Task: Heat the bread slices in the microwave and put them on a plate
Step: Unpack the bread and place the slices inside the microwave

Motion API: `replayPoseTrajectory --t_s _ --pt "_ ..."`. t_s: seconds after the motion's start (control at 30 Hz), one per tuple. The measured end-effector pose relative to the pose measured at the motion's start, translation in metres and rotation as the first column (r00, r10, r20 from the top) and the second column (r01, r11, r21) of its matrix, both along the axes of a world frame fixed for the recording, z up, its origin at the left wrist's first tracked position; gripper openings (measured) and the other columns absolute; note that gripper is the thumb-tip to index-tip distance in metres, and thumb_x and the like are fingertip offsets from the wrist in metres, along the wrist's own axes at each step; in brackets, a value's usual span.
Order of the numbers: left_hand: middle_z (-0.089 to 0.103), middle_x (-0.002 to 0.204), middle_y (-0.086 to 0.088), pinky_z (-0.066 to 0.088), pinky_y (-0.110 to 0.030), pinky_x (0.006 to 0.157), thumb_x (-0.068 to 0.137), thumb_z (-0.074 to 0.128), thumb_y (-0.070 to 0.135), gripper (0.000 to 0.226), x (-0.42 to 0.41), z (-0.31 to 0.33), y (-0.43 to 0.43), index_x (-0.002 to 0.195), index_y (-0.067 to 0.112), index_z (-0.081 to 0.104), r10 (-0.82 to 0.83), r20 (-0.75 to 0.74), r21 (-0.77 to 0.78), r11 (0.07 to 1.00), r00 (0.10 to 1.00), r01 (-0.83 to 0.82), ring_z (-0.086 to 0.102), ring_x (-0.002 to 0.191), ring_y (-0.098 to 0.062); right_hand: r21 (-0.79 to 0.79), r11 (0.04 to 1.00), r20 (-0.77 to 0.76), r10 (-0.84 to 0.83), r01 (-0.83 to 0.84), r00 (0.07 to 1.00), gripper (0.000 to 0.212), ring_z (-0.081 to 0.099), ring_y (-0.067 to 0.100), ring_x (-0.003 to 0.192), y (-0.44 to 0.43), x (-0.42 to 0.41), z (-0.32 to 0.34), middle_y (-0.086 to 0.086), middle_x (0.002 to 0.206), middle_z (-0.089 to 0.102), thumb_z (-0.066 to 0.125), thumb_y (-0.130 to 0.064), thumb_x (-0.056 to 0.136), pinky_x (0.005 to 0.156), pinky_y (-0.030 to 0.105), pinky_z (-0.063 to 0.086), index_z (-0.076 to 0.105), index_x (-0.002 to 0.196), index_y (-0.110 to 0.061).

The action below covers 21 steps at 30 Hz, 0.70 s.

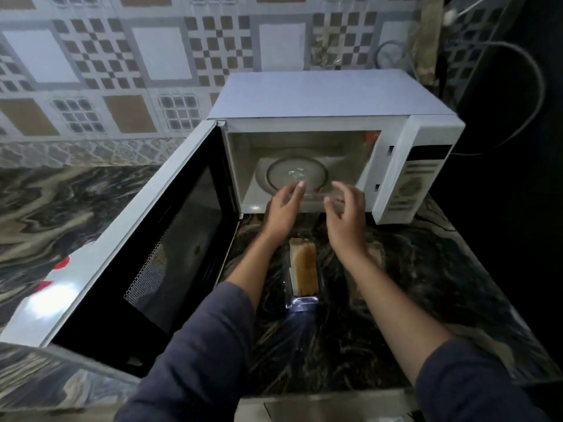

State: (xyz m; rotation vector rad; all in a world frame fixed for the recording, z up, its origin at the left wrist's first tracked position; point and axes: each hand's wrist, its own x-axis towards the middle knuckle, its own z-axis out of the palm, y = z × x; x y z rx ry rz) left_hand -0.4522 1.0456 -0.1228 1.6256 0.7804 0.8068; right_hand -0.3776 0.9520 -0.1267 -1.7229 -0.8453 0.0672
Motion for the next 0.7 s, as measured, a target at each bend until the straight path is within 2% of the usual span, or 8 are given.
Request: replayPoseTrajectory --t_s 0.1,0.17,0.23,0.3,0.37,0.43,0.53,0.7 --pt "0.061 0.084 0.004 0.041 -0.012 0.066 0.096 0.045 0.037 0.034 0.002 -0.006 0.005 0.097 0.011 0.066 -0.005 0.049 0.009 1.000 0.999 0.005 0.054 0.076 -0.002 -0.015 0.992 -0.181 -0.123 0.122 0.976 0.037 0.048 0.018 0.114 -0.018 -0.024 -0.035 0.010 0.130 0.045 0.052 -0.016 0.093 0.094 0.027 0.041 0.047 0.129 -0.007" --pt "0.050 0.061 0.008 0.034 -0.022 0.055 0.095 0.047 0.037 0.042 0.003 -0.005 0.003 0.083 0.000 0.063 0.012 0.063 -0.013 1.000 0.998 -0.011 0.044 0.057 -0.001 -0.166 0.985 -0.237 -0.074 0.035 0.969 0.049 0.045 0.024 0.124 -0.019 -0.036 -0.062 0.010 0.136 0.044 0.058 -0.021 0.090 0.105 0.031 0.036 0.041 0.135 -0.008" --pt "0.035 0.045 0.013 0.026 -0.020 0.048 0.095 0.048 0.034 0.045 0.004 -0.003 0.000 0.060 0.007 0.057 0.030 0.049 -0.003 1.000 0.998 -0.030 0.032 0.043 0.004 -0.273 0.959 -0.280 -0.011 -0.069 0.960 0.067 0.040 0.029 0.131 -0.014 -0.046 -0.078 0.014 0.143 0.040 0.066 -0.031 0.083 0.110 0.044 0.034 0.035 0.139 -0.010" --pt "0.030 0.037 0.012 0.021 -0.016 0.041 0.095 0.049 0.033 0.055 0.003 -0.003 -0.002 0.044 0.015 0.044 0.044 0.023 0.033 0.998 0.999 -0.045 0.030 0.036 0.002 -0.325 0.939 -0.267 0.022 -0.112 0.963 0.081 0.038 0.030 0.133 -0.008 -0.052 -0.083 0.016 0.144 0.038 0.072 -0.039 0.076 0.108 0.045 0.035 0.032 0.140 -0.009" --pt "0.026 0.041 0.009 0.020 -0.018 0.042 0.095 0.049 0.035 0.053 0.000 -0.004 -0.002 0.046 0.026 0.030 0.052 0.009 0.065 0.997 0.999 -0.052 0.028 0.037 0.000 -0.344 0.929 -0.272 0.040 -0.136 0.962 0.089 0.036 0.029 0.134 -0.002 -0.054 -0.083 0.015 0.145 0.037 0.073 -0.039 0.075 0.109 0.043 0.035 0.025 0.143 -0.008" --pt "0.022 0.047 0.009 0.018 -0.022 0.045 0.095 0.048 0.036 0.051 -0.002 -0.006 -0.001 0.051 0.023 0.025 0.031 0.012 0.068 0.997 0.999 -0.032 0.025 0.040 -0.001 -0.407 0.906 -0.251 0.010 -0.115 0.968 0.091 0.039 0.030 0.133 0.004 -0.052 -0.084 0.013 0.145 0.038 0.072 -0.035 0.077 0.106 0.042 0.038 0.019 0.146 -0.011" --pt "0.019 0.050 0.010 0.016 -0.027 0.051 0.097 0.045 0.034 0.051 -0.005 -0.006 -0.002 0.053 0.023 0.023 -0.017 0.012 0.080 0.997 1.000 0.016 0.022 0.042 -0.001 -0.492 0.870 -0.163 -0.064 -0.025 0.985 0.077 0.052 0.029 0.121 0.008 -0.050 -0.083 0.010 0.136 0.050 0.070 -0.031 0.079 0.095 0.039 0.043 0.026 0.140 -0.015" --pt "0.044 0.061 0.005 0.030 -0.018 0.056 0.097 0.044 0.037 0.038 -0.011 -0.008 -0.001 0.062 0.023 0.050 -0.022 -0.002 0.053 0.998 1.000 0.022 0.042 0.056 0.000 -0.493 0.868 -0.237 -0.072 -0.056 0.969 0.057 0.057 0.032 0.111 0.012 -0.045 -0.072 0.015 0.120 0.059 0.070 -0.023 0.080 0.085 0.034 0.045 0.040 0.125 -0.006"
